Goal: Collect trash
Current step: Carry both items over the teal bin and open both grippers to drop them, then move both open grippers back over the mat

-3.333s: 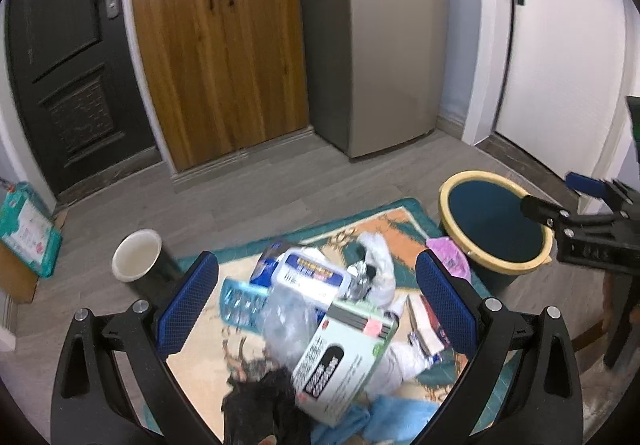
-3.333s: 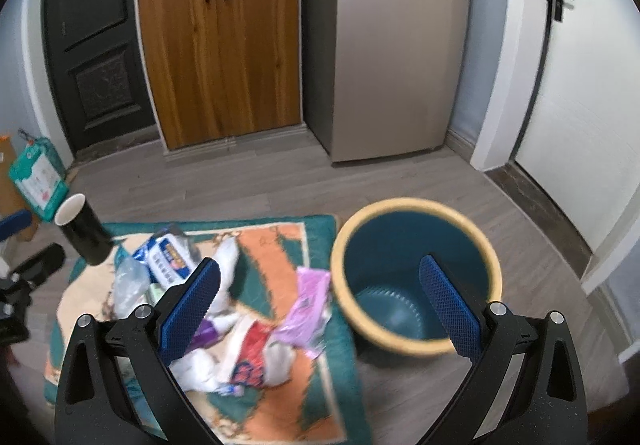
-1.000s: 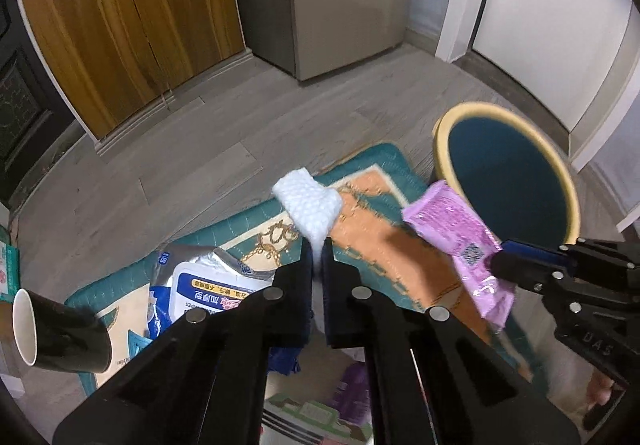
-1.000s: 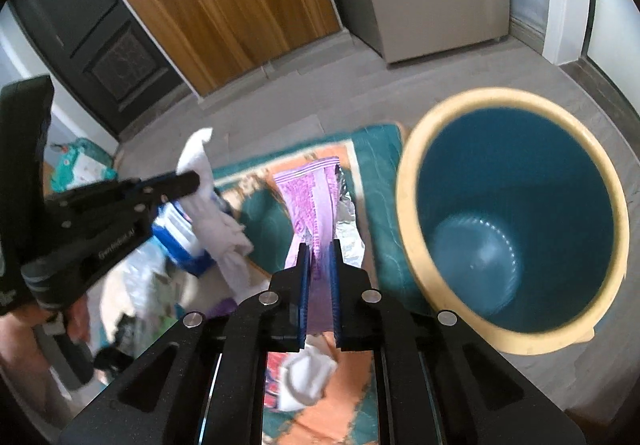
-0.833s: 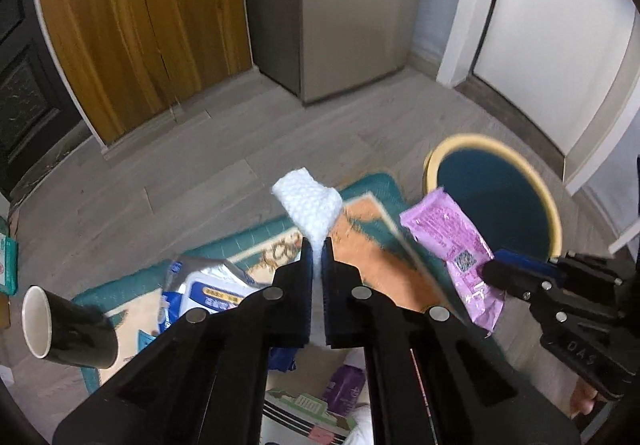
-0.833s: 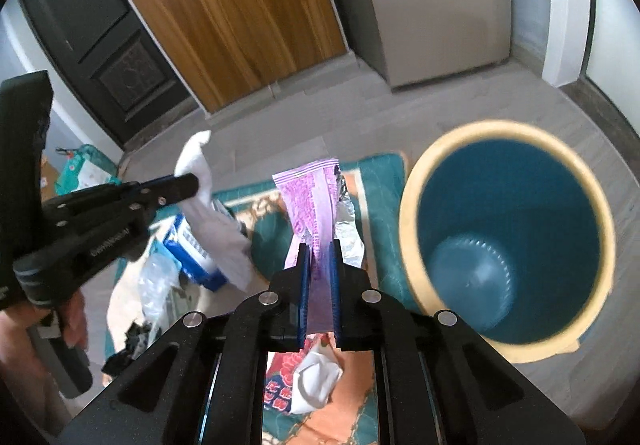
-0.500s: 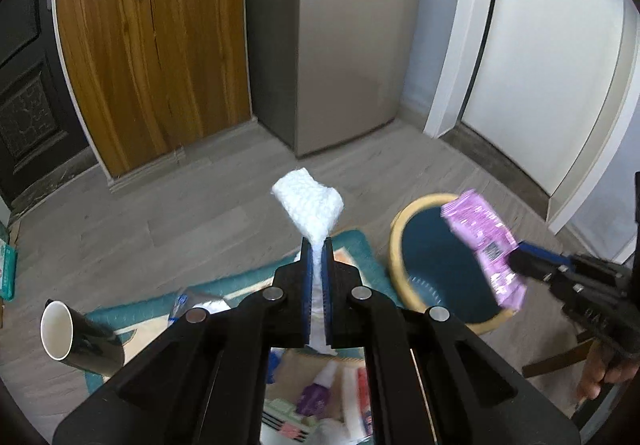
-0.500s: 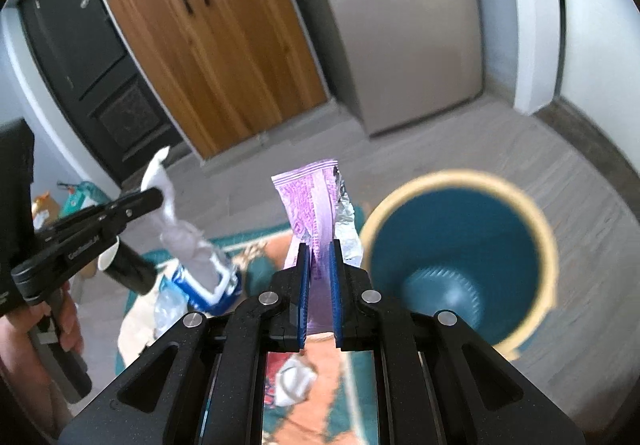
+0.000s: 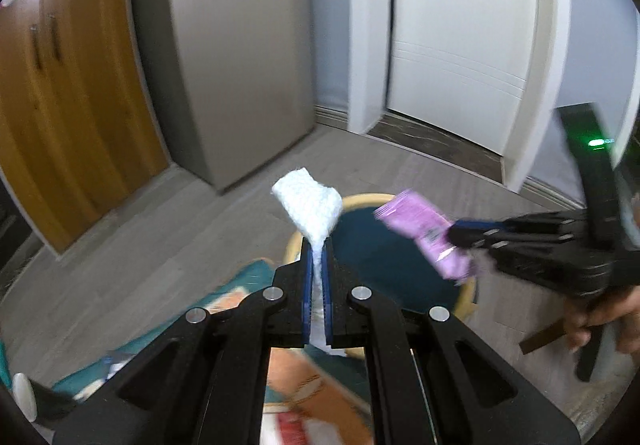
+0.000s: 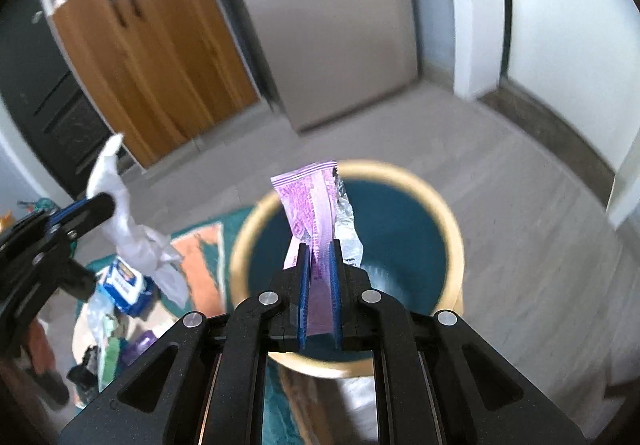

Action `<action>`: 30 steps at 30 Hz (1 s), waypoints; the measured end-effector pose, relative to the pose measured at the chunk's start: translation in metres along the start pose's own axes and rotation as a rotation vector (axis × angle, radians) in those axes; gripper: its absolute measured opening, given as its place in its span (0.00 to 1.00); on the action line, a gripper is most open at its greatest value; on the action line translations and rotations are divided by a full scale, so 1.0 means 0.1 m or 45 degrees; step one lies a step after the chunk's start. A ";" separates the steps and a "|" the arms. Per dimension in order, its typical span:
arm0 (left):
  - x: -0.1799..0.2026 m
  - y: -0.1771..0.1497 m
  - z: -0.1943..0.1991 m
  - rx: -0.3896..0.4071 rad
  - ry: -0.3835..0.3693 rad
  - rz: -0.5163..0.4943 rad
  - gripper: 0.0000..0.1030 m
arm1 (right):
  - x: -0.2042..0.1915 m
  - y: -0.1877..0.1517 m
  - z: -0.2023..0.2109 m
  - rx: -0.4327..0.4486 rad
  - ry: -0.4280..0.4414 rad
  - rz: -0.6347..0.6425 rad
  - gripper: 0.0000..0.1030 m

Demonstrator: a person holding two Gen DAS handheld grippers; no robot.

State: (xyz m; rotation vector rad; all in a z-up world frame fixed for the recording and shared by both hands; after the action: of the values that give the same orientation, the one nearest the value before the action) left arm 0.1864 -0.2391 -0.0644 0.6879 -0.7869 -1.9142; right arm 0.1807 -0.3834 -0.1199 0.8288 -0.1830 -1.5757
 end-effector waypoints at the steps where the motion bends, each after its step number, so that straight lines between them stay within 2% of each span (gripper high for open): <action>1: 0.06 -0.02 -0.06 -0.007 -0.017 0.005 0.04 | 0.04 -0.03 -0.08 -0.027 -0.006 -0.008 0.11; 5: 0.25 -0.12 -0.38 -0.077 -0.090 0.070 0.04 | 0.11 -0.12 -0.35 -0.105 -0.054 -0.009 0.11; 8: 0.39 -0.18 -0.56 -0.105 -0.081 0.049 0.04 | 0.19 -0.20 -0.37 -0.121 -0.071 -0.022 0.11; 13: 0.43 -0.26 -0.63 -0.116 -0.061 0.012 0.04 | 0.31 -0.18 -0.37 -0.110 -0.086 -0.060 0.11; 19: 0.31 -0.28 -0.60 -0.120 -0.052 0.042 0.06 | 0.33 -0.13 -0.34 -0.079 -0.089 -0.074 0.14; 21: 0.28 -0.29 -0.60 -0.118 -0.043 0.040 0.17 | 0.32 -0.14 -0.34 -0.077 -0.090 -0.077 0.16; 23: 0.23 -0.29 -0.58 -0.107 -0.031 0.046 0.34 | 0.31 -0.15 -0.33 -0.071 -0.094 -0.077 0.23; 27: 0.14 -0.27 -0.50 -0.093 -0.024 0.066 0.38 | 0.26 -0.12 -0.31 -0.054 -0.092 -0.066 0.30; 29: 0.07 -0.25 -0.45 -0.080 -0.017 0.087 0.48 | 0.24 -0.10 -0.28 -0.044 -0.092 -0.052 0.33; 30: 0.05 -0.25 -0.43 -0.074 -0.012 0.093 0.49 | 0.22 -0.09 -0.27 -0.037 -0.093 -0.043 0.34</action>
State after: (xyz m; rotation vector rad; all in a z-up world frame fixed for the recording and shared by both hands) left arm 0.2025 -0.2446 -0.1116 0.6069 -0.7495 -1.8678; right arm 0.1902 -0.3922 -0.1532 0.7554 -0.1991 -1.6378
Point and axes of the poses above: each gripper's, at about its wrist camera, not at the fingertips, and z roughly against the way its jaws point, x to its right, y to its top, the point moved 8 cm from there along -z, roughly the way its jaws point, and after that the axes turned 10 degrees about y, right-handed, at the moved point
